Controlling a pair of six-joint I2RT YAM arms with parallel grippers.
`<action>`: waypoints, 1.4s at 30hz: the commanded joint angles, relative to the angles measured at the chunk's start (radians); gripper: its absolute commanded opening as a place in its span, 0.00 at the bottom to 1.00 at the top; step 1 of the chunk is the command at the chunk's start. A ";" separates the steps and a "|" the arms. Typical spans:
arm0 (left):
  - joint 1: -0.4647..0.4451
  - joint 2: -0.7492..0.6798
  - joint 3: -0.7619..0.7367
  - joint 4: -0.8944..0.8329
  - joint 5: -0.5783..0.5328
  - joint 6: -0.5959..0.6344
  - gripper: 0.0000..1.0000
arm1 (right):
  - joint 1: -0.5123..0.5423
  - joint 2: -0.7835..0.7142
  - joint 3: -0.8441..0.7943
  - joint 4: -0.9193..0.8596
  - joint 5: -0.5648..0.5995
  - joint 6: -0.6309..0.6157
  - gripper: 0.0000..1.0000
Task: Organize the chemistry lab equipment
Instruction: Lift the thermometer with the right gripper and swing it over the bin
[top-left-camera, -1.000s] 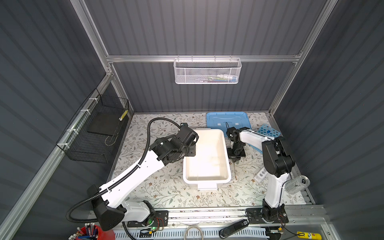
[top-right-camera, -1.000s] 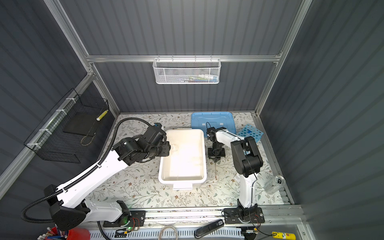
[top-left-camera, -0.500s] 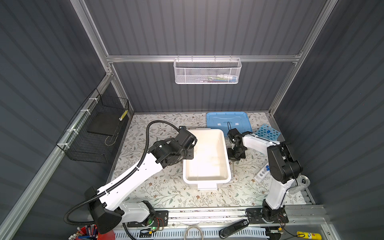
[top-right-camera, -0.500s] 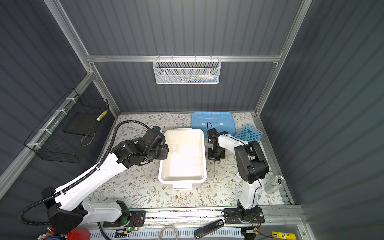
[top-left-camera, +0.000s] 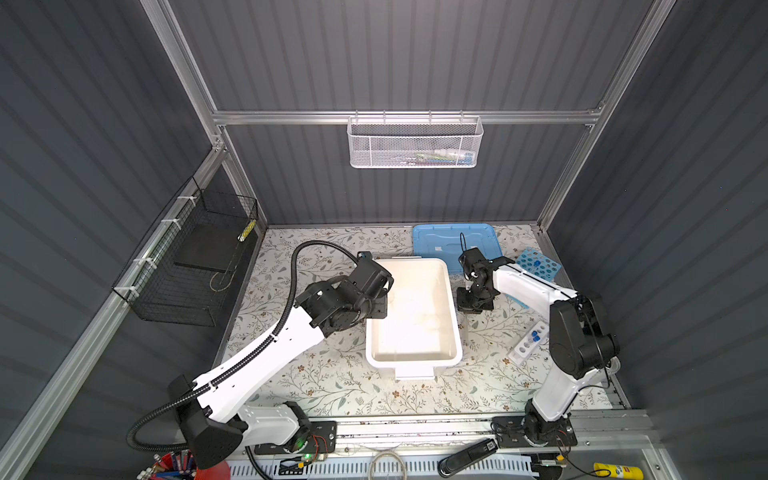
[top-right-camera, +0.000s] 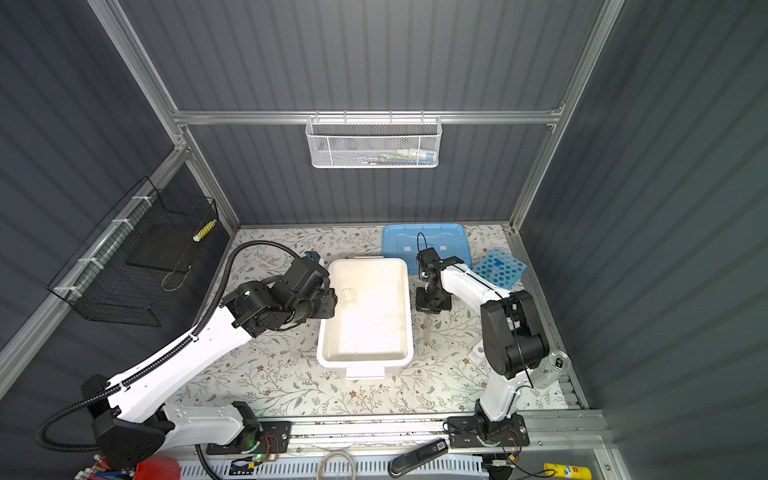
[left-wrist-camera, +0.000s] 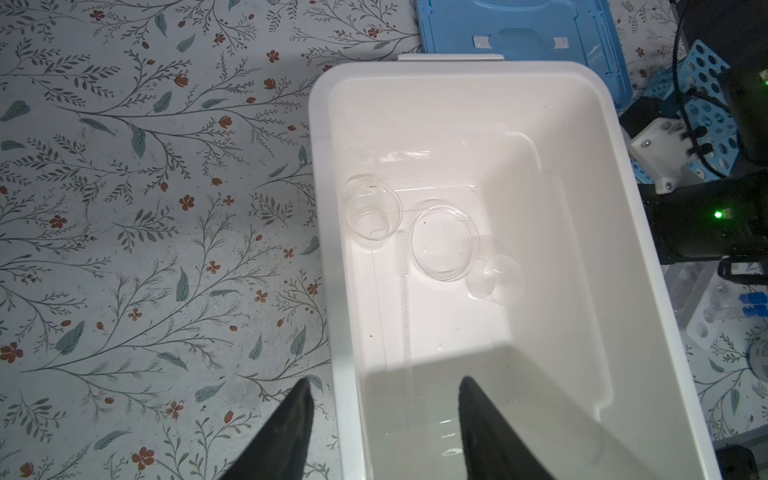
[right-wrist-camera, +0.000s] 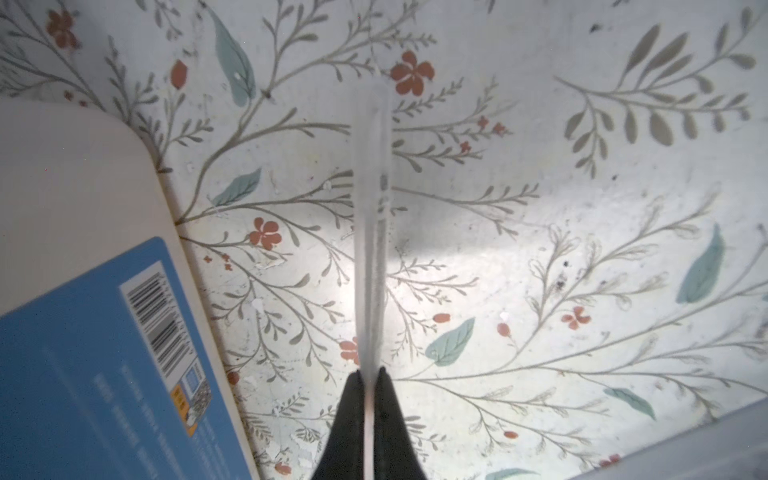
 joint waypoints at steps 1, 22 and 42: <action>0.010 -0.001 0.008 0.009 -0.010 0.013 0.58 | -0.004 -0.030 0.038 -0.082 -0.021 -0.008 0.00; 0.052 -0.009 0.104 -0.008 -0.007 -0.012 0.58 | -0.058 -0.170 0.414 -0.342 -0.208 0.011 0.00; 0.087 0.017 0.143 -0.025 0.007 0.006 0.58 | -0.006 -0.172 0.579 -0.341 -0.401 0.097 0.00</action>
